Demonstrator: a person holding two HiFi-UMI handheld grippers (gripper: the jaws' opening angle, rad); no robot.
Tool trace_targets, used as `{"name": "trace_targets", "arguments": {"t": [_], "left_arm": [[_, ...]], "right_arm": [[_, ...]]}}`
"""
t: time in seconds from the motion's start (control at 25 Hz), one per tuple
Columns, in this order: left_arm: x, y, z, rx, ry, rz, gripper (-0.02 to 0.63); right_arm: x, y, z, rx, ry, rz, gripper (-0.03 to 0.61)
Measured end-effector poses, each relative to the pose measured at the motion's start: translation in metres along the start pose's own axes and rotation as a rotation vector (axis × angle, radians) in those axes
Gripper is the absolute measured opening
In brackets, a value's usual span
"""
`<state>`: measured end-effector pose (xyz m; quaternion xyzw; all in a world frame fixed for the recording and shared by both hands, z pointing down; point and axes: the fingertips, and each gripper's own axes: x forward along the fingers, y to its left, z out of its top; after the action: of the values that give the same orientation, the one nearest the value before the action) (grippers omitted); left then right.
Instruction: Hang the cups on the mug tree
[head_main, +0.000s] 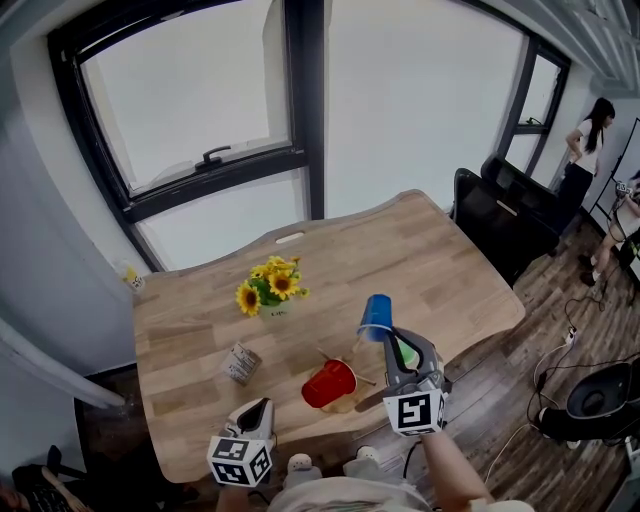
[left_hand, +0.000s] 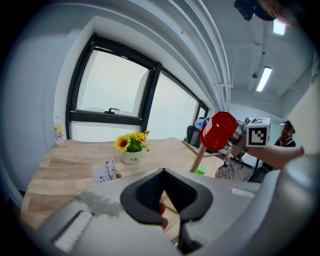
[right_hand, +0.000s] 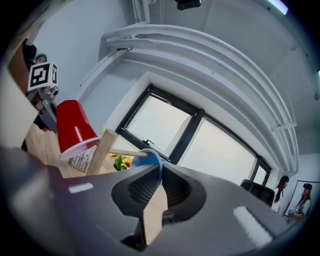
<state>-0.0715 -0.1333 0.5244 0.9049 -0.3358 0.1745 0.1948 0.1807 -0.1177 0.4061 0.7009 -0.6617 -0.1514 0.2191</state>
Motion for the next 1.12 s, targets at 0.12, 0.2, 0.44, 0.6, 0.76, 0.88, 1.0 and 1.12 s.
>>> {"name": "trace_targets", "arguments": {"t": [0.12,0.2,0.44,0.6,0.76,0.88,1.0,1.12], "left_arm": [[0.000,0.000,-0.002,-0.001,0.002,0.000,-0.002],[0.000,0.000,-0.002,0.000,0.004,0.000,-0.002],[-0.001,-0.001,-0.003,0.002,0.007,-0.002,-0.002],[0.000,-0.003,-0.006,0.001,0.013,-0.006,-0.002],[0.000,-0.003,-0.007,-0.001,0.014,-0.007,-0.002],[0.000,-0.004,-0.008,-0.004,0.017,-0.007,-0.002],[-0.001,-0.004,-0.009,-0.005,0.020,-0.008,-0.002],[-0.001,-0.004,-0.010,-0.006,0.022,-0.009,-0.002]], "right_arm": [[-0.001,0.001,0.000,-0.017,0.001,0.001,0.021],[-0.002,0.002,0.002,-0.024,-0.013,0.001,0.021],[-0.006,0.009,0.003,-0.032,-0.035,0.013,0.023],[-0.008,0.015,0.002,-0.047,-0.046,0.027,0.023],[-0.010,0.018,0.002,-0.053,-0.049,0.030,0.028],[-0.012,0.020,0.002,-0.054,-0.044,0.037,0.031],[-0.014,0.024,0.002,-0.057,-0.046,0.043,0.025],[-0.017,0.028,0.000,-0.059,-0.046,0.053,0.017]]}}
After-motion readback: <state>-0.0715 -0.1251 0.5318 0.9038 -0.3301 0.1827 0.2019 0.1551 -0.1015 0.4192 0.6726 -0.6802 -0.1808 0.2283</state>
